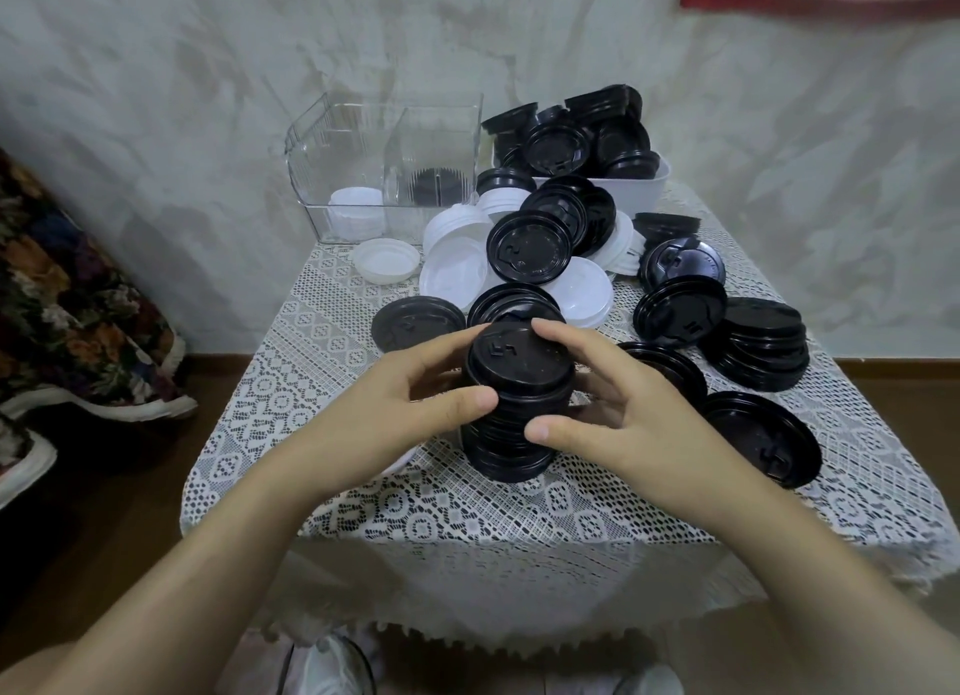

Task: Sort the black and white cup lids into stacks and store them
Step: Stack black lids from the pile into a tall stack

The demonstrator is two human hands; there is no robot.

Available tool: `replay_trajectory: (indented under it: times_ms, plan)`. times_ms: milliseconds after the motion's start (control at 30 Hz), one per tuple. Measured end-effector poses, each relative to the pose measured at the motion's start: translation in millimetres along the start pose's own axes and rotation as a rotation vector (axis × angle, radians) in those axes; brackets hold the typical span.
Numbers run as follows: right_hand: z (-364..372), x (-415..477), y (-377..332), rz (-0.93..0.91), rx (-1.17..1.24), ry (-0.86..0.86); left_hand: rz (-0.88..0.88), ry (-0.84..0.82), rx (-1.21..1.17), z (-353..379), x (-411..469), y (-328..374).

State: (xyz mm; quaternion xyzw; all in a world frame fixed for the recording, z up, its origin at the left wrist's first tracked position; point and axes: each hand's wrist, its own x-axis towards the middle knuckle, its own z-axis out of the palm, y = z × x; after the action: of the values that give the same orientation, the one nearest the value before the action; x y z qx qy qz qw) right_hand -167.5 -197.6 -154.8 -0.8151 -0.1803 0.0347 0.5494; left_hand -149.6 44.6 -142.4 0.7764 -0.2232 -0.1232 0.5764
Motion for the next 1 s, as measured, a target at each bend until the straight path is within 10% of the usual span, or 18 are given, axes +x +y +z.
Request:
replay_trajectory:
  times_ms: [1000]
  plan:
    - [-8, -3, -4, 0.020, 0.016, 0.106, -0.004, 0.095, 0.011, 22, 4, 5]
